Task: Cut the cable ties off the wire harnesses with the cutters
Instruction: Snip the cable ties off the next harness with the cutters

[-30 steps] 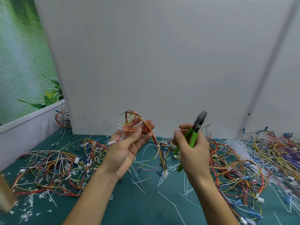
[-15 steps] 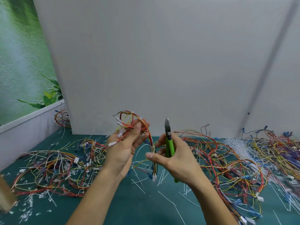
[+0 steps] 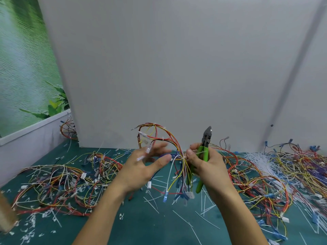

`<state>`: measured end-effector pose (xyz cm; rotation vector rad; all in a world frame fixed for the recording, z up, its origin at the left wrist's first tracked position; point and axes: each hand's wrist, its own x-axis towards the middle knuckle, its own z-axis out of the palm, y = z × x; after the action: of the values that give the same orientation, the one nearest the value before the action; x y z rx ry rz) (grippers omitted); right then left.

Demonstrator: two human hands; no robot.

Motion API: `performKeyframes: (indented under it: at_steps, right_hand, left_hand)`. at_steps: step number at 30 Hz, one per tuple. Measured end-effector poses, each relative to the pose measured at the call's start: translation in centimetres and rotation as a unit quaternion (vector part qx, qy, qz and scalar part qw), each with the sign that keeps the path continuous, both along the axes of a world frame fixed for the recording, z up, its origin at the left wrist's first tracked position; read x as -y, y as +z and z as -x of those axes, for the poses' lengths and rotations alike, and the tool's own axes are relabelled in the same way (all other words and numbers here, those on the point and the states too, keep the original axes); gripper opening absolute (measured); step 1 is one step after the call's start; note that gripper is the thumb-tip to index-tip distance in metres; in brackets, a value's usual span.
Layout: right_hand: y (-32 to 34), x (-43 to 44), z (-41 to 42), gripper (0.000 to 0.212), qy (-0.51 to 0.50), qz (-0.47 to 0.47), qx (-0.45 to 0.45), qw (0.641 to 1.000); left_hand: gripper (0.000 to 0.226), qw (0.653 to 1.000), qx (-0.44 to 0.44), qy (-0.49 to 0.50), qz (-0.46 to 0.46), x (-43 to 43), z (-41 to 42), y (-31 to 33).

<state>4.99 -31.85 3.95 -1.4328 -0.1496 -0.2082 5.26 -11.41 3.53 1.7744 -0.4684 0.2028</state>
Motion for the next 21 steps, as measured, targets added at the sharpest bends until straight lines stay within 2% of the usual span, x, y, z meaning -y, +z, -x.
performKeyframes:
  at_steps: [3,7,21]
  right_hand:
    - [-0.1,-0.4,0.0,0.005,0.026,-0.020,-0.013,0.999]
    - [-0.4,-0.8,0.1,0.009,0.038,0.003,0.009,0.999]
    - [-0.5,-0.8,0.1,0.023,0.014,0.095,0.029,0.995]
  left_hand:
    - [0.046,0.998,-0.037,-0.031,0.032,0.8,0.4,-0.1]
    - [0.021,0.994,-0.030,-0.060,0.082,2.1,0.2,-0.4]
    - [0.027,0.999,-0.009,-0.026,0.047,2.2,-0.2,-1.2]
